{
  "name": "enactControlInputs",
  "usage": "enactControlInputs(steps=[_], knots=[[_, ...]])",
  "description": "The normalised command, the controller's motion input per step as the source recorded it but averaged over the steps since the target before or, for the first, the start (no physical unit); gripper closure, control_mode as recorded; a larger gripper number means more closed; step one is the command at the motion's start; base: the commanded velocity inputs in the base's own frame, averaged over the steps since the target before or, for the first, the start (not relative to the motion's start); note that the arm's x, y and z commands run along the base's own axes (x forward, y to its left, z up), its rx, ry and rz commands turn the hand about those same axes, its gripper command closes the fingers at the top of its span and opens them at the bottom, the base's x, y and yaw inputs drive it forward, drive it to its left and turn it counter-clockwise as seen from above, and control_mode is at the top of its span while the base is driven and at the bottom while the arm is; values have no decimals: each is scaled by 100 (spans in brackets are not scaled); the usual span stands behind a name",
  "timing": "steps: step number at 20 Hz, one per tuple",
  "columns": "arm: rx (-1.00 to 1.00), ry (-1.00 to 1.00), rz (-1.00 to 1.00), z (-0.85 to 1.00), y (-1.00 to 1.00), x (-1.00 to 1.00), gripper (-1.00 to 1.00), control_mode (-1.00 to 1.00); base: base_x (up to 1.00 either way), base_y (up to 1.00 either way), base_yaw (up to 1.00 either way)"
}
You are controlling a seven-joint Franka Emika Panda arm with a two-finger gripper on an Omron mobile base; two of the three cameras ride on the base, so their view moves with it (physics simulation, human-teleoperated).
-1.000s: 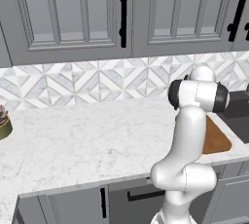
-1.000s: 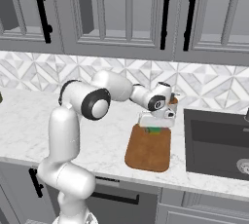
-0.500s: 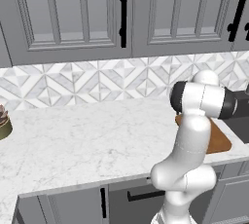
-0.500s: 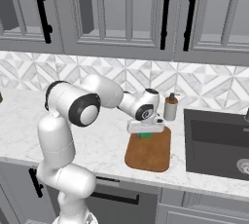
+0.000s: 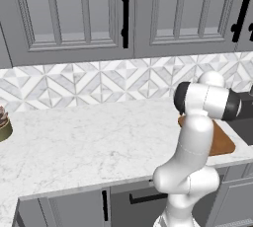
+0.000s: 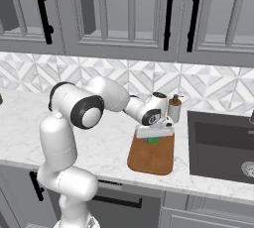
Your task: Pick up the sponge from the counter and clean the cutting board by briefly scrubbing or pressing down on the cutting board. Once finished, release the sponge.
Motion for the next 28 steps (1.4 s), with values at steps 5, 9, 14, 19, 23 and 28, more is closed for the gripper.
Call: enactControlInputs(steps=[5,9,14,19,23,28], knots=[[0,0,0,0,-63,-5,100,-100,0,0,0],[0,0,0,0,-59,-10,100,-100,0,0,0],[4,0,0,0,-28,-32,100,-100,0,0,0],[14,1,0,-7,13,-48,100,-100,0,0,0],[11,0,0,-19,44,-47,100,-100,0,0,0],[3,0,0,-37,55,-12,100,-100,0,0,0]])
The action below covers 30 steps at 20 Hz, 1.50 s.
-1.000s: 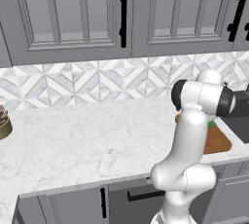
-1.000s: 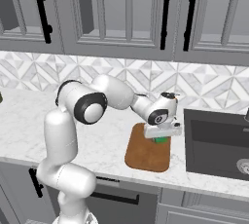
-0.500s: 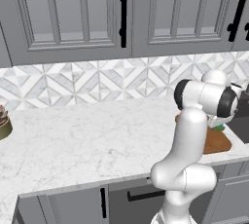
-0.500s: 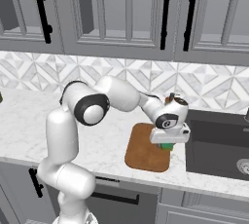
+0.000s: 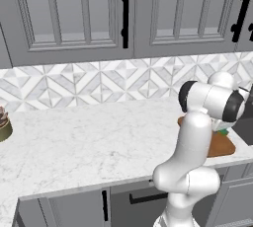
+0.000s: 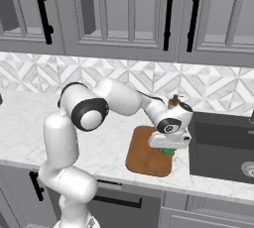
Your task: Pick up the sponge from the counter and clean the cutting board by briefly scrubbing or pressing down on the cutting board. Once finished, release the sponge.
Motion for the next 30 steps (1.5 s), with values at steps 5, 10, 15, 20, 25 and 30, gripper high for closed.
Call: enactControlInputs(steps=[5,10,15,20,25,30], knots=[[0,-8,0,-38,55,0,100,-100,0,0,0],[0,-1,0,-16,58,3,100,-100,0,0,0],[0,1,0,0,72,13,100,-100,0,0,0],[0,10,0,-5,63,0,100,-100,0,0,0],[0,8,0,-21,54,0,100,-100,0,0,0],[0,7,0,-27,56,0,100,-100,0,0,0]])
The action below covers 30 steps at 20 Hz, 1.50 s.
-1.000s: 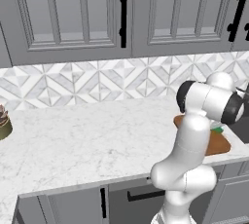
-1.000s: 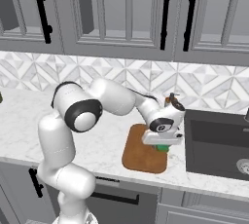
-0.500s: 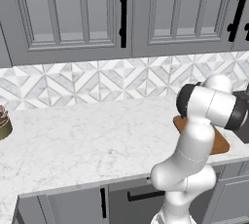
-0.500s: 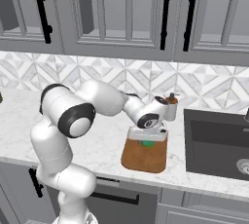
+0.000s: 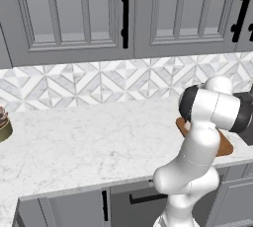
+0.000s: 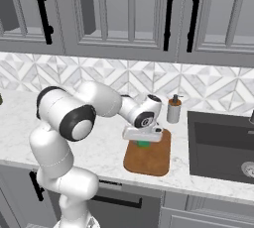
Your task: Pick up the sponge from the counter and clean the cutting board by briefly scrubbing or pressing down on the cutting board. Once finished, release the sponge.
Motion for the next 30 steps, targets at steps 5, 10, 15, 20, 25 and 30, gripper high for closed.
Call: enactControlInputs(steps=[5,10,15,20,25,30], knots=[[0,7,0,-25,58,-21,100,-100,0,0,0],[0,8,-1,-31,44,-70,100,-100,0,0,0],[0,3,-4,-46,14,-83,100,-100,0,0,0],[0,1,-1,-37,-2,-41,100,-100,0,0,0],[0,0,0,-28,-29,-4,100,-100,0,0,0],[-2,0,0,-16,-60,-9,100,-100,0,0,0]])
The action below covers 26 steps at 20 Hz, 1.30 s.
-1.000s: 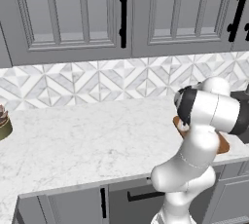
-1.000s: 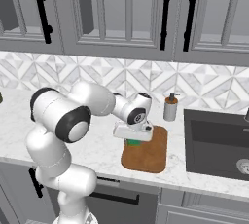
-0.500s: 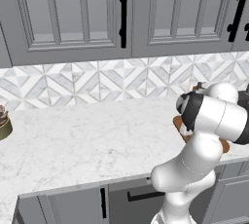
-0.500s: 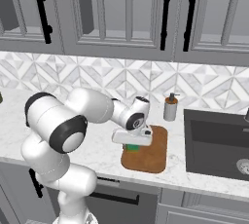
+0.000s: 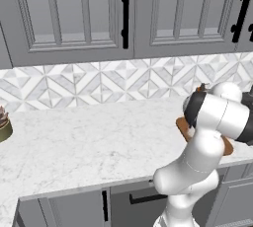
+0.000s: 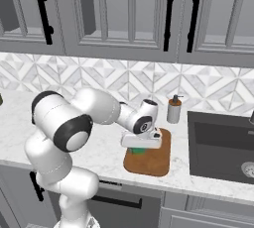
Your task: Pick up the sponge from the counter and clean the cutting board by briefly scrubbing or pressing down on the cutting board. Once finished, release the sponge.
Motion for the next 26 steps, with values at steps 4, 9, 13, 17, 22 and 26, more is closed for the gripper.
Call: enactControlInputs(steps=[4,9,13,17,22,26], knots=[[-5,0,0,-6,-60,-36,100,-100,0,0,0],[-3,0,0,-1,-54,-73,100,-100,0,0,0],[-1,0,0,-9,-60,-56,100,-100,0,0,0],[0,0,0,-16,-63,-28,100,-100,0,0,0],[0,0,0,-13,-51,-14,100,-100,0,0,0],[0,0,0,-2,-16,-11,100,-100,0,0,0]])
